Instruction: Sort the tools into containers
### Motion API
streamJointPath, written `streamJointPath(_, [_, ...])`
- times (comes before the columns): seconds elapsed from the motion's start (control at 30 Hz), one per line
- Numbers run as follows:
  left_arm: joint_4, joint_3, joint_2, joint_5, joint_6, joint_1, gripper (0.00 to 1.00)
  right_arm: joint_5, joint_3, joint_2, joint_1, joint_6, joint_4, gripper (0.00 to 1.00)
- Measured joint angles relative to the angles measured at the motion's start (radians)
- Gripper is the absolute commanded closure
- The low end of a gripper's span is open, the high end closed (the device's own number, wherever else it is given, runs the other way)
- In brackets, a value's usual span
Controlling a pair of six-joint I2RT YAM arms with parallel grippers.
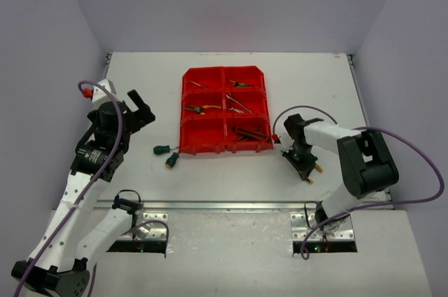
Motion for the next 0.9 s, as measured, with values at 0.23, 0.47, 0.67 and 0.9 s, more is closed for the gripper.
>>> streamJointPath(0.23, [0.006,-0.001,-0.001,0.01,0.005,-0.008,0.0,0.039,-0.025,-0.076,-0.055,0.024,0.043,1.0])
streamJointPath(0.47, [0.01,-0.001,-0.001,0.008,0.005,-0.012,0.0,0.094,0.075,-0.234,-0.121,0.086,0.025,1.0])
streamJointPath(0.67, [0.01,-0.001,-0.001,-0.014,0.005,-0.012,0.0,0.079,0.341,-0.256,0.038,0.082,0.018,1.0])
streamJointPath(0.9, [0.009,-0.002,-0.008,-0.045,0.003,-0.012,0.0,0.018,0.794,0.046,0.367,-0.047,0.092,1.0])
